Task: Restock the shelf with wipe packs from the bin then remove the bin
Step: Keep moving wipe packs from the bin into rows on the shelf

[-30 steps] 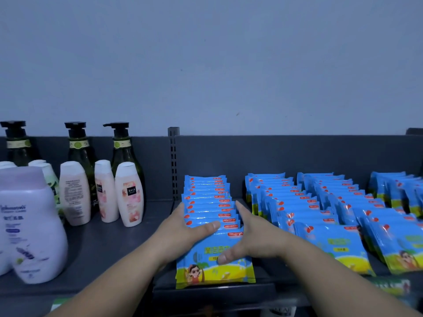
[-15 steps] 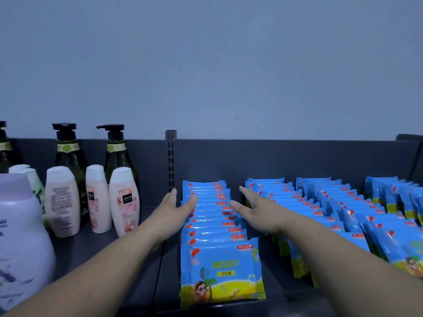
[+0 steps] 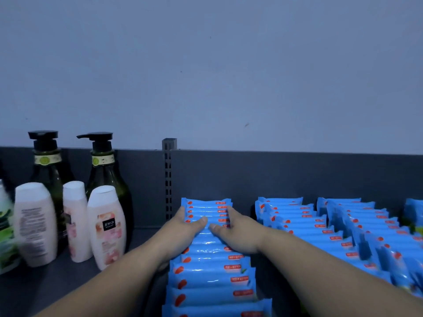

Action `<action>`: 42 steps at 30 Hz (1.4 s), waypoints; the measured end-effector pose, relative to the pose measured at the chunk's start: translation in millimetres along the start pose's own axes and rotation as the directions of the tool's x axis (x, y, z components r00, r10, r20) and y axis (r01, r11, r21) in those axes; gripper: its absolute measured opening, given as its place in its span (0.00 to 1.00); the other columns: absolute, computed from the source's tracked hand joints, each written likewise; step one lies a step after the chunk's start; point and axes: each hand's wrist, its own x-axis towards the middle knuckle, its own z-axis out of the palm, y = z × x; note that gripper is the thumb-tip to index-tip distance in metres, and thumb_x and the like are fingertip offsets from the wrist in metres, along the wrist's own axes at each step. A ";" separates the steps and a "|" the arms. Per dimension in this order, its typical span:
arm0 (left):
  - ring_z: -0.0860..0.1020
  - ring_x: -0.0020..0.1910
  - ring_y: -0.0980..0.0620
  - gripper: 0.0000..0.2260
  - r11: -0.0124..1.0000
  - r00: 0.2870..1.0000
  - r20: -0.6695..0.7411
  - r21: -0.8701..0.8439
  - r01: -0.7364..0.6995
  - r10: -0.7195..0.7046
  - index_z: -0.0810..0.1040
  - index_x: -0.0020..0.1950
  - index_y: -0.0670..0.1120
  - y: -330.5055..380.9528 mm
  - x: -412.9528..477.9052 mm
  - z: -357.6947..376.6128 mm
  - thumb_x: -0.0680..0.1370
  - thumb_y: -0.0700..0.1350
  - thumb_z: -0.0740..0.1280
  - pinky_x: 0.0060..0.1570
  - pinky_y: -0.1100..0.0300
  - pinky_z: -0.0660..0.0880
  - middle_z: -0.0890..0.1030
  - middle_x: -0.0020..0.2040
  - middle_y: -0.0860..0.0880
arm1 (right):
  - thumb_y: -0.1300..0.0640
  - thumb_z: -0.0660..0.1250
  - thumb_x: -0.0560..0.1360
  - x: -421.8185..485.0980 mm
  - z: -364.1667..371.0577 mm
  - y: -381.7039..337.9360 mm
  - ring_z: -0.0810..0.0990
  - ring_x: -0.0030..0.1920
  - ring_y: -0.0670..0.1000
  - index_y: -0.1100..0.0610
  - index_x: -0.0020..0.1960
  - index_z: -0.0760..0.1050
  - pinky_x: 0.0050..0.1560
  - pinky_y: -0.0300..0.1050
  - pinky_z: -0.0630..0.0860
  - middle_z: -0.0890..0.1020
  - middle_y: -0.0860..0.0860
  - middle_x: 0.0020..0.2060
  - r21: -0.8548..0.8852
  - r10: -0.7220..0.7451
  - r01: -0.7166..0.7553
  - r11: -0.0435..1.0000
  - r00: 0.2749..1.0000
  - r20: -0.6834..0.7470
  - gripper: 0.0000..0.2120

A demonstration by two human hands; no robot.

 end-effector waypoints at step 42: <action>0.43 0.77 0.54 0.45 0.571 0.926 0.133 0.754 -0.326 0.353 0.47 0.78 0.54 54.6 -97.7 191.3 0.70 0.67 0.66 0.75 0.57 0.50 0.39 0.78 0.54 | 0.39 0.78 0.61 -191.0 -125.2 145.0 0.45 0.77 0.44 0.43 0.78 0.41 0.73 0.38 0.50 0.43 0.43 0.78 -0.388 -0.074 0.068 0.919 0.997 0.000 0.60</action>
